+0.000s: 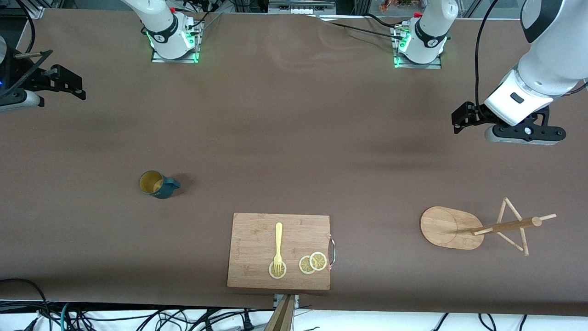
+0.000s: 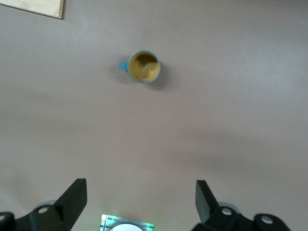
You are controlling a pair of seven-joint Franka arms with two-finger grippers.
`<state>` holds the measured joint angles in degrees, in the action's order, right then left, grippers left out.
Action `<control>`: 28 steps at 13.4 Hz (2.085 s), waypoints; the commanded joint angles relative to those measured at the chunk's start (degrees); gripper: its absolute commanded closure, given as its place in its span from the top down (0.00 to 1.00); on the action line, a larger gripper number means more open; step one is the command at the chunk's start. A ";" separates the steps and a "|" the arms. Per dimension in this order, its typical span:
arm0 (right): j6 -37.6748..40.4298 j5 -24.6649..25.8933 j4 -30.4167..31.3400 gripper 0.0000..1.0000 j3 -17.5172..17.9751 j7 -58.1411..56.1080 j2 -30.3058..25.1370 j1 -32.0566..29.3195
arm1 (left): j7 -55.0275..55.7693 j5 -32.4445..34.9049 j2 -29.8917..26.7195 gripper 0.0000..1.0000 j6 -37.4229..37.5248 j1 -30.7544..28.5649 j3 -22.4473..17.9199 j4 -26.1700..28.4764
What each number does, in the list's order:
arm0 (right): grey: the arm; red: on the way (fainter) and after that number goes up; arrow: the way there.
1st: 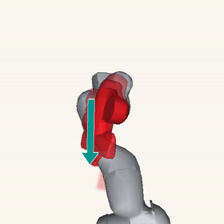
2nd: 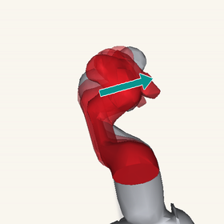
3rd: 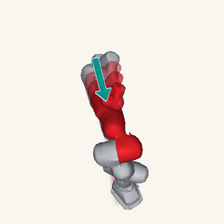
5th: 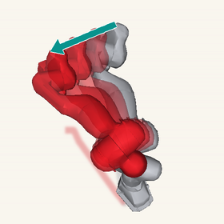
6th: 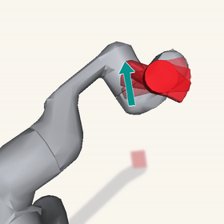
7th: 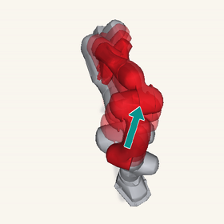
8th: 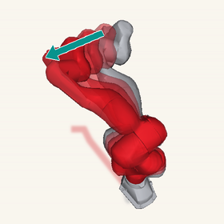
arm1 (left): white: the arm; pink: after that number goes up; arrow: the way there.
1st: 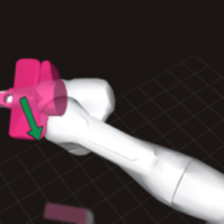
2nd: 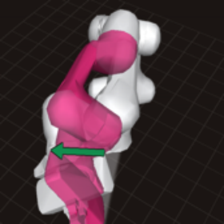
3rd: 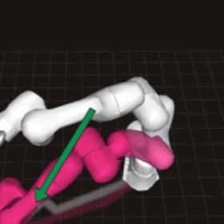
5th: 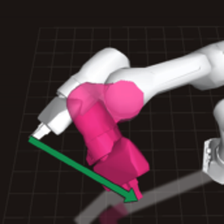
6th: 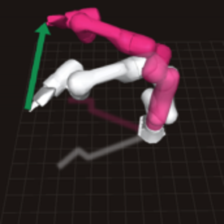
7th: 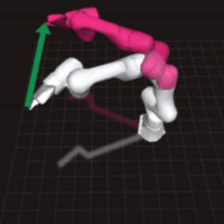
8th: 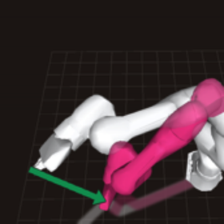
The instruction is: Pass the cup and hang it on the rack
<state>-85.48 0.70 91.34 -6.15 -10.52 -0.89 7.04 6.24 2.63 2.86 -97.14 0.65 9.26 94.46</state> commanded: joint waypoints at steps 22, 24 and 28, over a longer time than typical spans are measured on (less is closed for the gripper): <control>-10.27 1.32 9.34 1.00 0.44 0.86 2.47 -0.80 | -0.88 0.10 0.83 1.00 1.34 0.05 0.23 -1.91; -20.12 0.88 17.08 1.00 0.26 0.94 3.34 -0.89 | -0.88 0.10 0.75 1.00 1.43 0.05 0.23 -1.91; -36.41 0.10 22.93 1.00 0.17 0.59 12.73 -1.24 | -0.97 0.10 0.75 1.00 1.43 0.05 0.23 -1.91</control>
<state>-118.12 1.11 113.88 -6.23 -10.24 8.37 6.24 6.24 2.63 2.86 -97.14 0.66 9.33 94.41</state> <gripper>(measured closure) 0.000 0.000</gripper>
